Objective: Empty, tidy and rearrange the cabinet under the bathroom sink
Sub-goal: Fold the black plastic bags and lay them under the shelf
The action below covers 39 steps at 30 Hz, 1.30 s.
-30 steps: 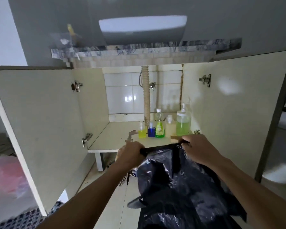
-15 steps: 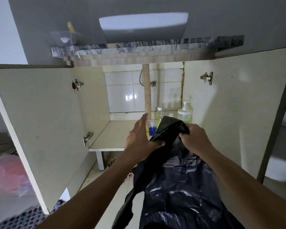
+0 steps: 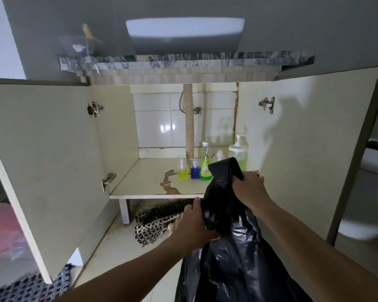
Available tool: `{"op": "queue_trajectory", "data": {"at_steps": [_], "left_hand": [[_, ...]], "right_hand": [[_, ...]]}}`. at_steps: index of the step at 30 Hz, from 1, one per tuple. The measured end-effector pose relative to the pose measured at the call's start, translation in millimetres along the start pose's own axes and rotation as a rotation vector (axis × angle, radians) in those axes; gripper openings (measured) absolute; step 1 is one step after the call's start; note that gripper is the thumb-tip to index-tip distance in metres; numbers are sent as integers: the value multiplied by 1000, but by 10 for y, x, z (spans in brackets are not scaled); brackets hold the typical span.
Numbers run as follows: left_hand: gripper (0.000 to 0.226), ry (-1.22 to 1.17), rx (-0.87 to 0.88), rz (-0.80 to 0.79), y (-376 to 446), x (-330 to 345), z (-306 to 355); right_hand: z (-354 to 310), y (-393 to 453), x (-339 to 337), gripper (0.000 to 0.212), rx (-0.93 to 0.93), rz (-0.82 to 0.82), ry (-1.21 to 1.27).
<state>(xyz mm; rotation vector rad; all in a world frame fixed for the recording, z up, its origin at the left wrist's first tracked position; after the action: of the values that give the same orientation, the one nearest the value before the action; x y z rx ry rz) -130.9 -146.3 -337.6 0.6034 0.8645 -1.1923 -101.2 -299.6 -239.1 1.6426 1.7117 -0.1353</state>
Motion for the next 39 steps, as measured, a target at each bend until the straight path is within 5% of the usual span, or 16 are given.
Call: {"op": "queue_trajectory", "data": {"at_steps": [6,9,15,19,20,23,26,29,34,36,39], "left_hand": [[35,45,-49,56,140,-69,-178],[31,-1,-59,106,205,-216,-251],[20,98,64,282,162,-556,-173],[17,202,166,326,126,-609,-43],[19,221,185,340,117,-622,-10],[23,277,229,367,54,-664,88],[24,316,261,372,39,-658,130],[23,318,267,377,42,-666,131],[20,287,278,362,29,-708,66],[19,254,284,342,15,-730,40],[17,226,305,341,-16,-772,24]], "right_hand": [[172,42,38,37,-6,-27,242],[373,106,-46,38,30,-9,352],[1047,121,-305,35,218,18,59],[1097,105,-327,11,281,-44,-100],[994,115,-367,9,241,-46,-171],[479,152,-467,48,-15,23,-328],[-137,-29,-332,67,-290,68,-191],[-353,-243,162,79,-422,-135,-100],[209,-399,920,95,-251,-545,-184],[428,-382,1017,83,-198,-618,-198],[647,-321,1090,36,-130,-677,-221]]}}
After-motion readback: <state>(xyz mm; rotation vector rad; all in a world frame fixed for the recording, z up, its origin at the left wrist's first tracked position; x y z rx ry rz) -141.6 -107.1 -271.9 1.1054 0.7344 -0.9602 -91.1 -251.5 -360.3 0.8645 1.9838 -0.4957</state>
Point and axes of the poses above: each hand's wrist, its own y-axis towards the middle knuckle, its own x-axis out of the palm, z = x × y, the point moved 8 cm from there along y, towards the middle knuckle, and after that the axes turned 12 degrees about -x, right-handed, at the moved point
